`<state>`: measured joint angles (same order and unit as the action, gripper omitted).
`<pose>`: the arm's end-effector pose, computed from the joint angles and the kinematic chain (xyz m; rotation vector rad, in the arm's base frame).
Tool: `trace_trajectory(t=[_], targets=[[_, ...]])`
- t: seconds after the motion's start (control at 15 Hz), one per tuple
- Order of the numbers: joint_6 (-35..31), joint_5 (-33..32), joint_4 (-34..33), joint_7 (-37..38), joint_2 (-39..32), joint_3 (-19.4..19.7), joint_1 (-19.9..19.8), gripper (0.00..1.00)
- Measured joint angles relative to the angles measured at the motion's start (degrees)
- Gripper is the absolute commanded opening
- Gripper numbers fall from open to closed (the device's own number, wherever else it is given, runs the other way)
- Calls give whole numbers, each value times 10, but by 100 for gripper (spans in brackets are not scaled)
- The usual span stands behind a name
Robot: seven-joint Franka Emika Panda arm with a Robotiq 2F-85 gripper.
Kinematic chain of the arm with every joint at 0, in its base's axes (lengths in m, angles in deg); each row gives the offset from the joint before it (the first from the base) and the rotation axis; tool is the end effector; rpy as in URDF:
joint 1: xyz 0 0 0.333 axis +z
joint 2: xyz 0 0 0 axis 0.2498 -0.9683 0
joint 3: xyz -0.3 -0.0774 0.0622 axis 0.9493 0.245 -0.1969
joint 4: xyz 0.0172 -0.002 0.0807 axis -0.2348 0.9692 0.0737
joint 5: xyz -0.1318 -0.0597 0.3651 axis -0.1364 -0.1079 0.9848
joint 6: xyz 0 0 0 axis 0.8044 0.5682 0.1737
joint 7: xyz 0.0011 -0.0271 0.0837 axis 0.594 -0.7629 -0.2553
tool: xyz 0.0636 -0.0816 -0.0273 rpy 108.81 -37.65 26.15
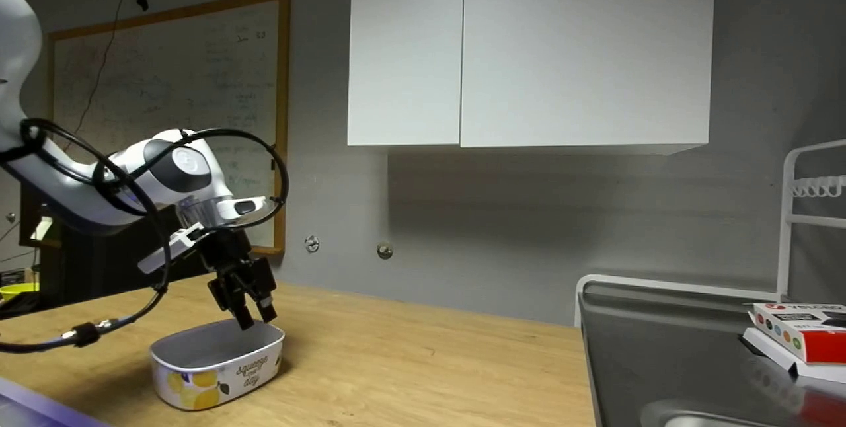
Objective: Put the marker in the bowl
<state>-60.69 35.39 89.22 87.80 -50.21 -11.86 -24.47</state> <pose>0.3672 -0.0250 0.3676 2.6804 -0.1623 0.2431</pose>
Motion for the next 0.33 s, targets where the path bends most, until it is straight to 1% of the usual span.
trace_trajectory(t=[0.2, 0.33], targets=[[-12, -1, 0, -6, 12, 2, -3, 100], [-27, -1, 0, -18, 25, 12, -5, 100]])
